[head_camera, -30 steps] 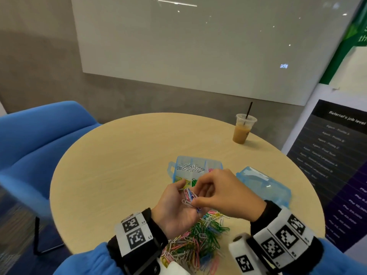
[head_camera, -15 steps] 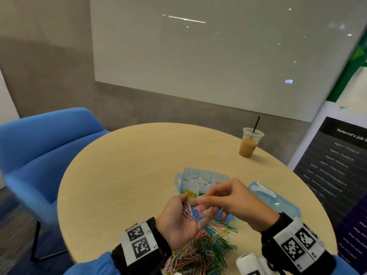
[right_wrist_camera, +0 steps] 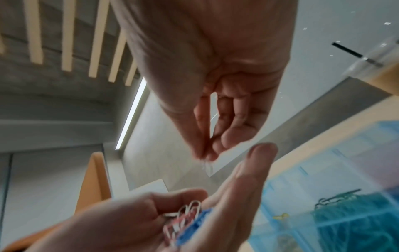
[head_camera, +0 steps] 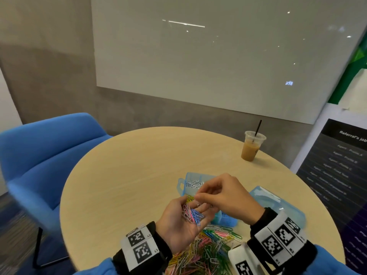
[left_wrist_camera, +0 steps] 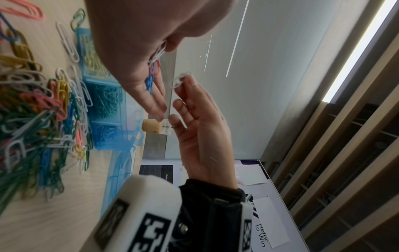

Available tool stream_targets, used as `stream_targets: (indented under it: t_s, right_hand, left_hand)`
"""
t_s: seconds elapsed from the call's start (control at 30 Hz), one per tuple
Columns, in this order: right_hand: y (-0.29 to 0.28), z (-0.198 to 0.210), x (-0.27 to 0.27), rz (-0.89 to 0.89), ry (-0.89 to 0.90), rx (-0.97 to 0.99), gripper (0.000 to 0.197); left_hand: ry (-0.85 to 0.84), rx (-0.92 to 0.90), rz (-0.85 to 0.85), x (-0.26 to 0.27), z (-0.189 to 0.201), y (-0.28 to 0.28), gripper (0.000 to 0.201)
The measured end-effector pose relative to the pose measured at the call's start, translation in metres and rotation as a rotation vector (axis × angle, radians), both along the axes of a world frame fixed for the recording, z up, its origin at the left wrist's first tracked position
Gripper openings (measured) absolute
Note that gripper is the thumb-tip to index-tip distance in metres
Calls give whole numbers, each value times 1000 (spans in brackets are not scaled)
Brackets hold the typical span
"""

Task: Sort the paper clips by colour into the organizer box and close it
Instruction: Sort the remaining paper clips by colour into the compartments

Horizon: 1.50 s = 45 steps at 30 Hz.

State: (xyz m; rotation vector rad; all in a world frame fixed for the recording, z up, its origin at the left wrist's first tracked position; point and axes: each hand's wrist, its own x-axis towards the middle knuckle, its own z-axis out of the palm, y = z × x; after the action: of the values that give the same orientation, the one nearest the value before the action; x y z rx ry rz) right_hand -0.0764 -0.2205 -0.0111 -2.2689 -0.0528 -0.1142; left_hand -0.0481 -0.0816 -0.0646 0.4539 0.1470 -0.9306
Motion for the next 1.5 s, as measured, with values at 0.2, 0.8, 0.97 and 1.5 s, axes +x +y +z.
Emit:
stream_targets:
  t_s: [0.2, 0.8, 0.97, 1.5]
  right_hand:
    - [-18, -8, 24, -233, -195, 51, 14]
    - [16, -17, -13, 111, -172, -328, 23]
    - [22, -25, -7, 102, -230, -373, 11]
    - [11, -10, 1, -32, 179, 587, 15]
  left_hand:
    - [-33, 101, -21, 4, 0, 2, 60]
    - [-34, -25, 3, -1, 1, 6, 84]
    - [17, -37, 60, -2, 0, 2, 77]
    - [65, -23, 54, 4, -8, 0, 58]
